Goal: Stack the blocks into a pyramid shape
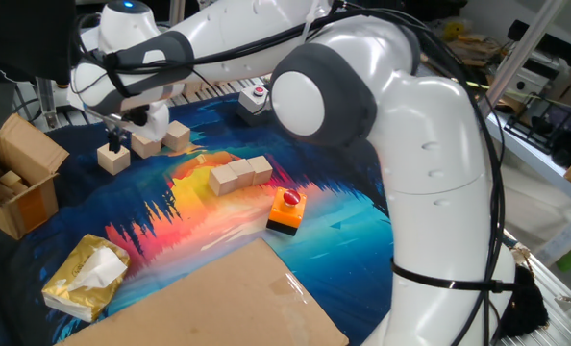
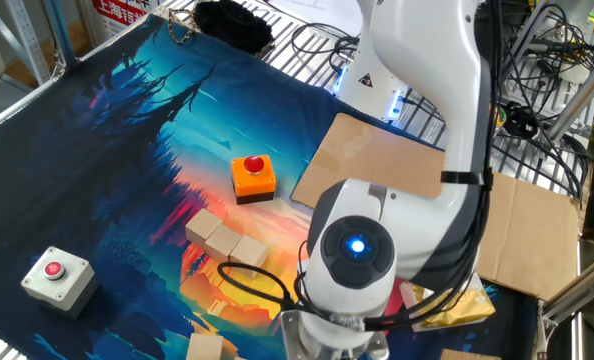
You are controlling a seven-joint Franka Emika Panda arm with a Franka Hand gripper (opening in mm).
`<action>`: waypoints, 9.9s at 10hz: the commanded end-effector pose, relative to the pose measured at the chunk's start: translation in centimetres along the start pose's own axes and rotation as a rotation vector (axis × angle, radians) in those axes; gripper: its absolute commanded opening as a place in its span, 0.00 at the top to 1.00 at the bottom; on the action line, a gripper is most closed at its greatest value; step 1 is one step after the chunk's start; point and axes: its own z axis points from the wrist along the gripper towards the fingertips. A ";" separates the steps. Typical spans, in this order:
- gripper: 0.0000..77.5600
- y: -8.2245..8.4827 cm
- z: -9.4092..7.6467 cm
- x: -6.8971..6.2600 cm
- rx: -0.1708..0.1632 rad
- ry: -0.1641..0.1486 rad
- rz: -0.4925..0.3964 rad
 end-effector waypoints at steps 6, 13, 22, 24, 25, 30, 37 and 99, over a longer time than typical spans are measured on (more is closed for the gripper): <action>0.99 1.6 0.4 -1.4 -0.005 -0.014 0.061; 0.99 2.2 1.0 -1.8 0.018 -0.037 0.159; 0.00 2.2 1.0 -1.8 0.037 -0.047 0.179; 0.00 2.2 1.0 -1.8 0.037 -0.047 0.179; 0.00 2.2 1.0 -1.8 0.037 -0.047 0.179; 0.00 2.2 1.0 -1.8 0.037 -0.047 0.179; 0.00 2.4 3.1 -1.7 0.029 -0.055 0.223; 0.99 -5.5 -6.5 3.4 0.061 -0.031 -0.476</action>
